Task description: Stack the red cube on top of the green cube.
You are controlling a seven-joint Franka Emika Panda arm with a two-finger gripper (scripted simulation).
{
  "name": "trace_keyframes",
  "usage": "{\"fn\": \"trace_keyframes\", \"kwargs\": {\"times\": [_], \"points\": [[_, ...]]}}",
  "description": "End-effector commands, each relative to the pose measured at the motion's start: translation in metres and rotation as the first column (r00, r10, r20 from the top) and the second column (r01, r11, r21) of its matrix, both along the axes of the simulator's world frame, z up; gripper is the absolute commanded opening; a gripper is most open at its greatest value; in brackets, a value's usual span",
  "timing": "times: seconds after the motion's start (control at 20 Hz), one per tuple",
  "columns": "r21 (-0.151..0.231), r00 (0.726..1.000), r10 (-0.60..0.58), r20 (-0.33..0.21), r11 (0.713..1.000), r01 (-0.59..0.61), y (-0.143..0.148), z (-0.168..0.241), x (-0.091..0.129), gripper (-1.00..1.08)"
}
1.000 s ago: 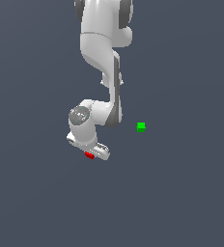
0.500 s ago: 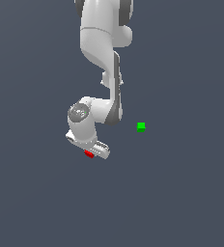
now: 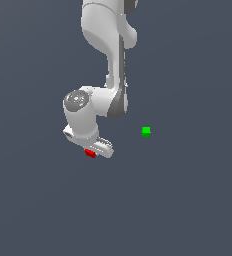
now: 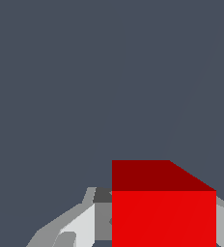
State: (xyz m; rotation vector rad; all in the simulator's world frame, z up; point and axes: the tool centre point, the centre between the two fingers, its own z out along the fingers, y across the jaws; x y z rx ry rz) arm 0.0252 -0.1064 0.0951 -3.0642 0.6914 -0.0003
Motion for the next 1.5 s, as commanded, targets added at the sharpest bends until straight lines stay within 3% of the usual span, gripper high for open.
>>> {"fn": "trace_keyframes", "kwargs": {"times": [0.0,0.8,1.15,1.45], "points": [[0.0,1.0,0.0,-0.001,1.0,0.0,0.0,0.013,0.0,-1.0],[0.0,1.0,0.0,0.001,1.0,0.0,0.015,0.02,-0.009,-1.0],[0.0,1.0,0.001,0.001,1.0,-0.001,0.054,0.012,-0.033,-1.0],[0.0,1.0,0.001,0.001,1.0,-0.001,0.109,0.001,-0.067,-1.0]]}}
